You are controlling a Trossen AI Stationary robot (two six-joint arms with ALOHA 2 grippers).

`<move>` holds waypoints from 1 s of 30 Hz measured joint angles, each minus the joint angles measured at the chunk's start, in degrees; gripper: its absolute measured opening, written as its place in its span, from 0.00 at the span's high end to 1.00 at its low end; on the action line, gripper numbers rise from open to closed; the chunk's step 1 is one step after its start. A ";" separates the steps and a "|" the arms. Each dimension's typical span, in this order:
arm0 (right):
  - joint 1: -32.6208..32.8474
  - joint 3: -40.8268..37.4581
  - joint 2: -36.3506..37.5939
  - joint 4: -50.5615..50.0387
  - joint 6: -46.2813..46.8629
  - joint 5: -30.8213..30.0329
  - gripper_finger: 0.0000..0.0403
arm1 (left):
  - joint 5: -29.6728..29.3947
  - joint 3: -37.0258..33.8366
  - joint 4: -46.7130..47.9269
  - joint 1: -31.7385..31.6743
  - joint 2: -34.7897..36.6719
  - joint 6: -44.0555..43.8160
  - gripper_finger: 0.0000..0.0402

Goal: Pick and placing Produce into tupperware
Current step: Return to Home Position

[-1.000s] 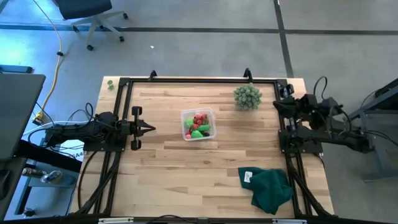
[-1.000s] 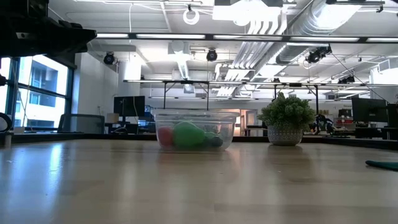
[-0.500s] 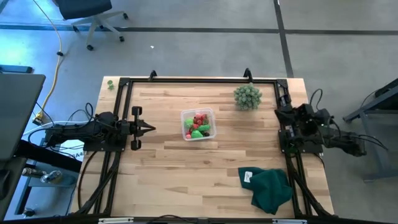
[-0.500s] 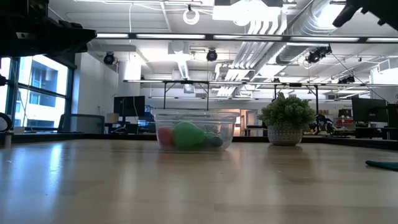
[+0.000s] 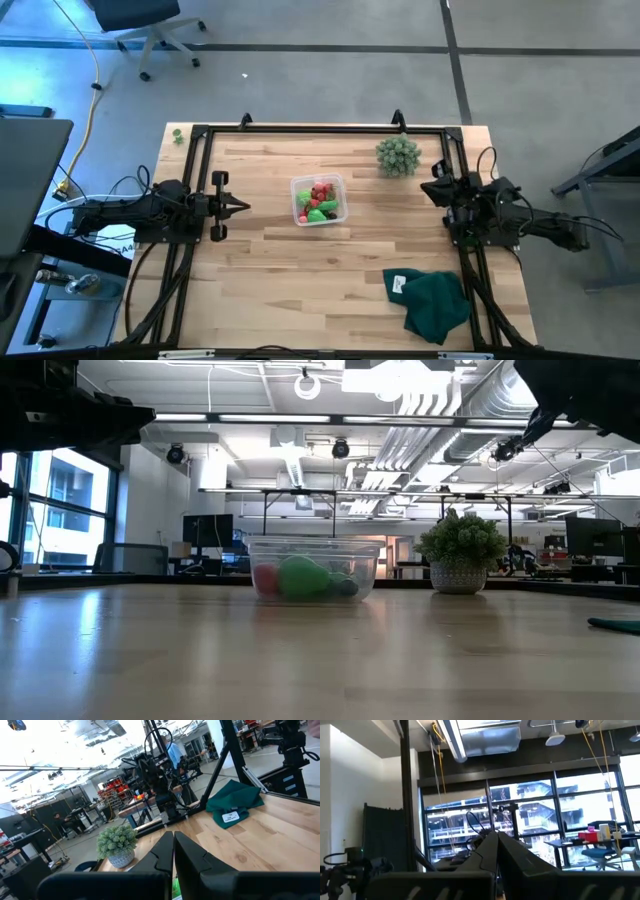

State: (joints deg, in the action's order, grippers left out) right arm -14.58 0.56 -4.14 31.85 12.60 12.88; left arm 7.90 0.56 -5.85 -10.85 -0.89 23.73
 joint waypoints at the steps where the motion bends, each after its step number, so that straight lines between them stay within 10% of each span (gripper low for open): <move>1: 0.00 0.00 0.00 -0.12 -0.01 0.23 1.00 | 0.00 0.00 0.00 0.00 0.00 -0.01 0.99; 30: 0.02 0.02 -0.33 -29.84 -5.11 -3.43 1.00 | 0.00 0.00 0.00 0.02 0.00 0.00 0.99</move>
State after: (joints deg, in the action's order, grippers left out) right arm -14.57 0.58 -4.47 2.02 7.49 9.45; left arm 7.90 0.56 -5.85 -10.83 -0.89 23.73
